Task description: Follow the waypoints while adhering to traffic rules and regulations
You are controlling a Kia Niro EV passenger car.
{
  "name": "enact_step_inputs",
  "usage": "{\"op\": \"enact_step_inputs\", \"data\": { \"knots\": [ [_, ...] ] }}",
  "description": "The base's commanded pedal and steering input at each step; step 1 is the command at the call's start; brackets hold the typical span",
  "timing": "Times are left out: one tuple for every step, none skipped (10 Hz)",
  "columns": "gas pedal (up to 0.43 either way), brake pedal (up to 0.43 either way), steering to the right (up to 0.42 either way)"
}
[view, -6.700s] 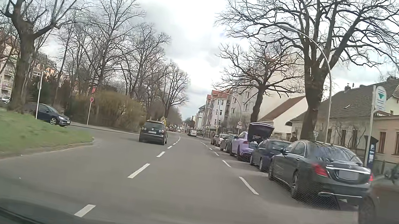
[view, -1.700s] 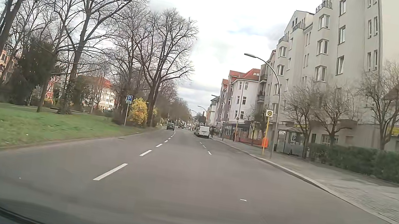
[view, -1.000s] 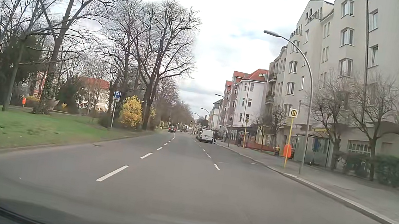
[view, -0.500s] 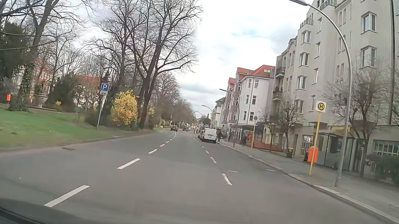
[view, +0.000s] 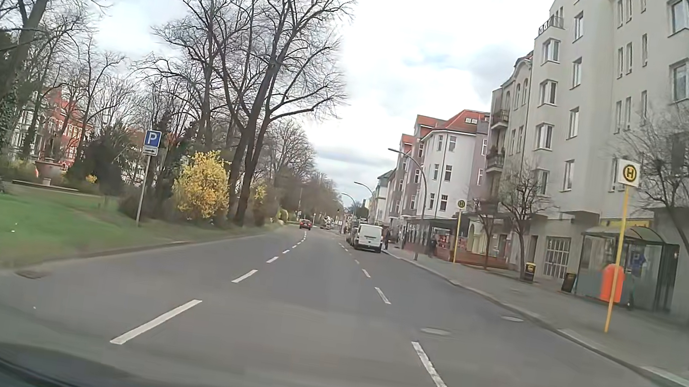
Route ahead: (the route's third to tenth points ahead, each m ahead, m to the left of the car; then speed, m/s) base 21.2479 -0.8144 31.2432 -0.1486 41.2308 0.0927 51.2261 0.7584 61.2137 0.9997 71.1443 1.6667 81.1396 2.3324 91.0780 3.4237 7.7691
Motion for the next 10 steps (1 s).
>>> {"op": "enact_step_inputs", "data": {
  "knots": [
    [0.0, 0.0, -0.009],
    [0.0, 0.0, -0.008],
    [0.0, 0.0, -0.007],
    [0.0, 0.0, -0.006],
    [0.0, 0.0, -0.006],
    [0.0, 0.0, -0.006],
    [0.0, 0.0, -0.006],
    [0.0, 0.0, -0.006],
    [0.0, 0.0, -0.006],
    [0.0, 0.0, -0.005]
  ]
}}
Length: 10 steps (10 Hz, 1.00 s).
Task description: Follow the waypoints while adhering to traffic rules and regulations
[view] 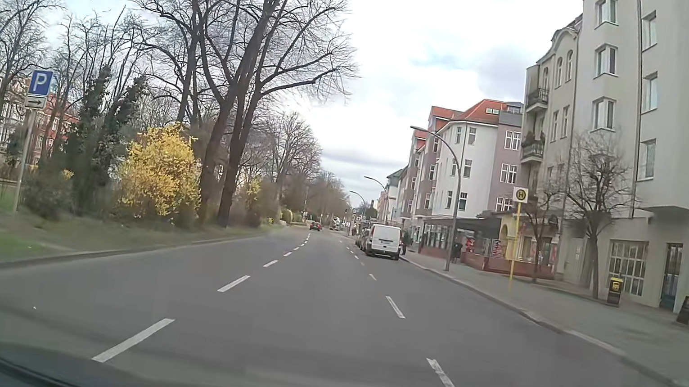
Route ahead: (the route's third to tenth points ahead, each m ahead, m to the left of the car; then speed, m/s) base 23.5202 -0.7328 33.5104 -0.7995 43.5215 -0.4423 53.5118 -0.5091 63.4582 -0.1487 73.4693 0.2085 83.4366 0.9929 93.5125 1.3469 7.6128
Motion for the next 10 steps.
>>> {"op": "enact_step_inputs", "data": {
  "knots": [
    [0.0, 0.0, -0.005],
    [0.0, 0.0, -0.005],
    [0.0, 0.0, -0.005],
    [0.0, 0.0, -0.005],
    [0.0, 0.0, -0.004],
    [0.0, 0.0, -0.005],
    [0.0, 0.0, -0.004],
    [0.0, 0.0, -0.004],
    [0.0, 0.0, -0.004],
    [0.0, 0.0, -0.004]
  ]
}}
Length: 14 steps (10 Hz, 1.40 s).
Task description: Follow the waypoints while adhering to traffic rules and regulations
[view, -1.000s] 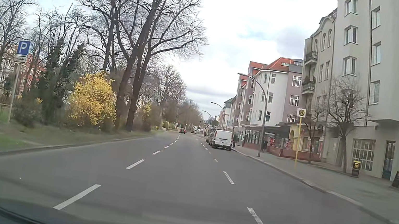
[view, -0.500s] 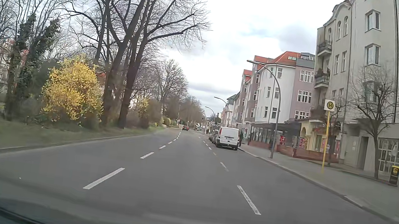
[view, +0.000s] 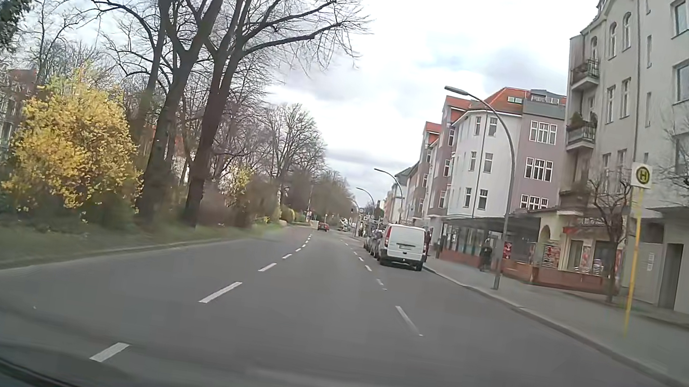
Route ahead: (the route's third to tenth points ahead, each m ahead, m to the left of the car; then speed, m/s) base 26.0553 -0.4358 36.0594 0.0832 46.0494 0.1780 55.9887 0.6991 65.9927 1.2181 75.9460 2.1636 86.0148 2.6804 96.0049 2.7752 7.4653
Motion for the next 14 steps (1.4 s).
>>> {"op": "enact_step_inputs", "data": {
  "knots": [
    [0.0, 0.0, -0.004],
    [0.0, 0.0, -0.004],
    [0.0, 0.0, -0.003],
    [0.0, 0.0, -0.003],
    [0.0, 0.0, -0.003],
    [0.0, 0.0, -0.003],
    [0.0, 0.0, -0.002],
    [0.0, 0.0, 0.0],
    [0.0, 0.0, 0.0],
    [0.0, 0.0, 0.0],
    [0.0, 0.0, 0.0],
    [0.0, 0.0, 0.0],
    [0.0, 0.0, 0.0],
    [0.0, 0.0, 0.0]
  ]
}}
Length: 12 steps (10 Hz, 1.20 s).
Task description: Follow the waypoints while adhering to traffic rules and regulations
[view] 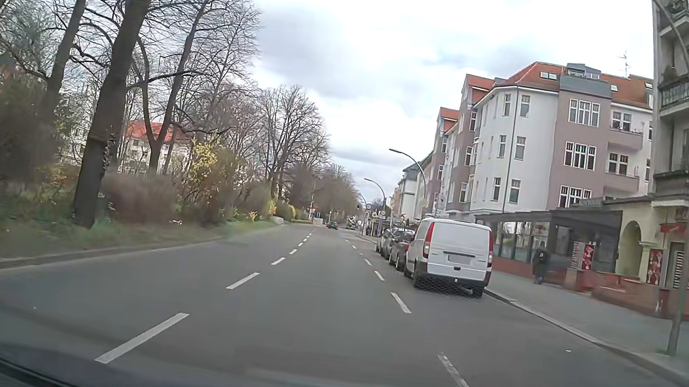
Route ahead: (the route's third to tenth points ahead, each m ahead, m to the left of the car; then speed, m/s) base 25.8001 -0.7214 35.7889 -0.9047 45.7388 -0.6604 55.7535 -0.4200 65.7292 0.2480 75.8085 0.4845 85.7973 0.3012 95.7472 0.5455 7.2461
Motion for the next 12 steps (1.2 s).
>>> {"op": "enact_step_inputs", "data": {
  "knots": [
    [0.0, 0.0, 0.0],
    [0.0, 0.0, 0.0],
    [0.0, 0.0, 0.0],
    [0.0, 0.0, 0.0],
    [0.0, 0.0, 0.0],
    [0.0, 0.0, 0.0],
    [0.0, 0.0, 0.0],
    [0.0, 0.0, 0.0],
    [0.0, 0.0, 0.0],
    [0.0, 0.0, 0.0],
    [0.0, 0.0, 0.0],
    [0.0, 0.0, 0.0]
  ]
}}
